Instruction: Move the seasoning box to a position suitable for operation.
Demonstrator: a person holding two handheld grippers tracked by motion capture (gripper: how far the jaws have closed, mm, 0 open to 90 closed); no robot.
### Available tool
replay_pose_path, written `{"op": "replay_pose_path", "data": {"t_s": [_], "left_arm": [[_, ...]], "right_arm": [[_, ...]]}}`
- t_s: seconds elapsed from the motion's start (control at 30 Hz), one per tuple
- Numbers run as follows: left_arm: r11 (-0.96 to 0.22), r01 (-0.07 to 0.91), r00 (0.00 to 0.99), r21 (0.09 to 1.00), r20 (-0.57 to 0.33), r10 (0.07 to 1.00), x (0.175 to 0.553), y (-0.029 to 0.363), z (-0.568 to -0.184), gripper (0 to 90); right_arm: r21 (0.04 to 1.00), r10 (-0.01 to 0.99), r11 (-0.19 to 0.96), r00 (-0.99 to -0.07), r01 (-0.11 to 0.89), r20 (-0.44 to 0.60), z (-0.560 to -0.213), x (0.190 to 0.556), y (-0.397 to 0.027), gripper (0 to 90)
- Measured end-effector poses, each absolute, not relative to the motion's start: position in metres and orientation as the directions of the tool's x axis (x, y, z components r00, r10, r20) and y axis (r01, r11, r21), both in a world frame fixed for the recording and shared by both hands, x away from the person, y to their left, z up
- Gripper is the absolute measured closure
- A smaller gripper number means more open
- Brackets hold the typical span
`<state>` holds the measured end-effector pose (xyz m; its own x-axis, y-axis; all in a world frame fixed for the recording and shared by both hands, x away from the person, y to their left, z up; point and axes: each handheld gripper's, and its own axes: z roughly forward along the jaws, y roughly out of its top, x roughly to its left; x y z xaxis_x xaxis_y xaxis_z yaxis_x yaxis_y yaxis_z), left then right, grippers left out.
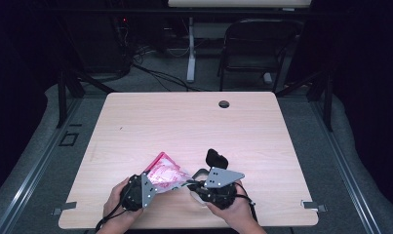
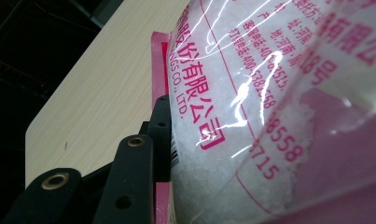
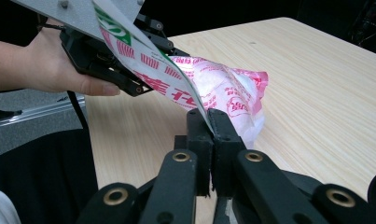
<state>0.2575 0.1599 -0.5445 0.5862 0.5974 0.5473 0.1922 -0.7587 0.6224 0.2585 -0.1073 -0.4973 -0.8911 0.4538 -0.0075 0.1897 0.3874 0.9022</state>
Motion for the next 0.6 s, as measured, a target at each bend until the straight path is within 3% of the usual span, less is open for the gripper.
{"op": "replay_pose_path", "data": {"t_s": [0.6], "left_arm": [[-0.806, 0.099, 0.578, 0.584, 0.625, 0.524, 0.271, 0.135, -0.535, 65.3]], "right_arm": [[0.915, 0.512, 0.331, -0.858, 0.23, 0.03, -0.494, 0.258, -0.13, 90.0]]}}
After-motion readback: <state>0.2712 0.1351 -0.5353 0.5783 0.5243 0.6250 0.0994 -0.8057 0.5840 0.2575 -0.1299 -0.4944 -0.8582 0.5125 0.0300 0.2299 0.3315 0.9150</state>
